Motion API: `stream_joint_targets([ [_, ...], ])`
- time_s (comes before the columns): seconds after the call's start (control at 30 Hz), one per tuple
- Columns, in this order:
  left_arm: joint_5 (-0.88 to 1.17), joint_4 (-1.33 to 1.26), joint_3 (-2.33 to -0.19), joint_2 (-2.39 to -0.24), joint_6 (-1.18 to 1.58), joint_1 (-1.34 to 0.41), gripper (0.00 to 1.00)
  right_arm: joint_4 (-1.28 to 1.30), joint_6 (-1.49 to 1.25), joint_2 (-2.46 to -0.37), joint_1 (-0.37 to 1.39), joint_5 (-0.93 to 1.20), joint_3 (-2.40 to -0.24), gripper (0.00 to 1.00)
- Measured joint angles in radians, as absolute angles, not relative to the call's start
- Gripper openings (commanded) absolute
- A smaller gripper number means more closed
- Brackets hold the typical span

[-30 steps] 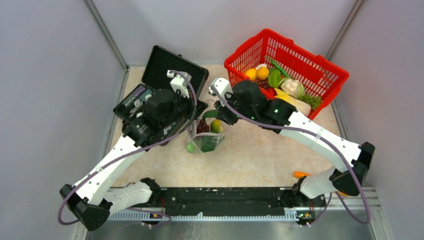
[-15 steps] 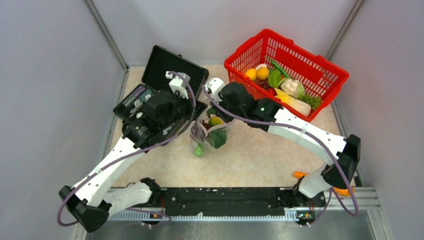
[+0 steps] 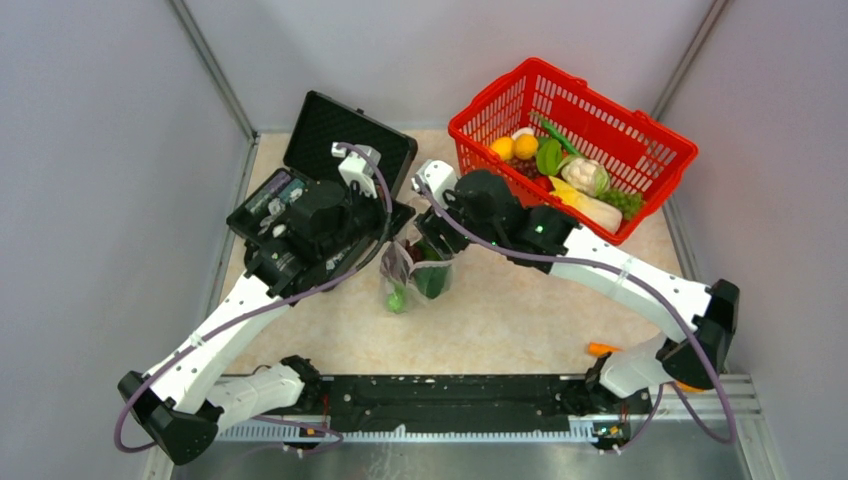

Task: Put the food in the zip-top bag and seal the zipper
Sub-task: Place the fake vegetable in the zipper food storage bag, then pick up the fake vegetable from the bin.

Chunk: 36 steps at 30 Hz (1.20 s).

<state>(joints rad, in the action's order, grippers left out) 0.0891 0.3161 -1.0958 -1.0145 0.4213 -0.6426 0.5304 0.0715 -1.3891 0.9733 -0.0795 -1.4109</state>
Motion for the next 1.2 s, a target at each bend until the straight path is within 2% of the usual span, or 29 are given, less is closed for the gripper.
stream_joint_targets([
  [0.33, 0.089, 0.315, -1.095, -1.015, 0.421, -0.643, 0.00, 0.217, 0.067, -1.016, 0.957, -0.188, -1.192, 0.63],
  [0.5, 0.089, 0.315, -1.095, -1.015, 0.421, -0.643, 0.00, 0.119, -0.014, -0.981, 0.776, -0.258, -1.197, 0.63],
  [0.67, 0.089, 0.316, -1.095, -1.015, 0.421, -0.643, 0.00, 0.188, -0.132, -1.107, 0.471, -0.248, -1.291, 0.65],
  [0.87, 0.089, 0.315, -1.094, -1.014, 0.421, -0.643, 0.00, 0.414, -0.229, -1.389, 0.186, -0.160, -1.497, 0.70],
  [1.0, 0.089, 0.315, -1.088, -1.009, 0.421, -0.643, 0.00, 0.508, -0.239, -1.536, 0.094, -0.134, -1.546, 0.72],
  [1.2, 0.090, 0.315, -1.079, -0.997, 0.421, -0.643, 0.00, 0.600, -0.237, -1.762, 0.061, -0.071, -1.667, 0.72],
])
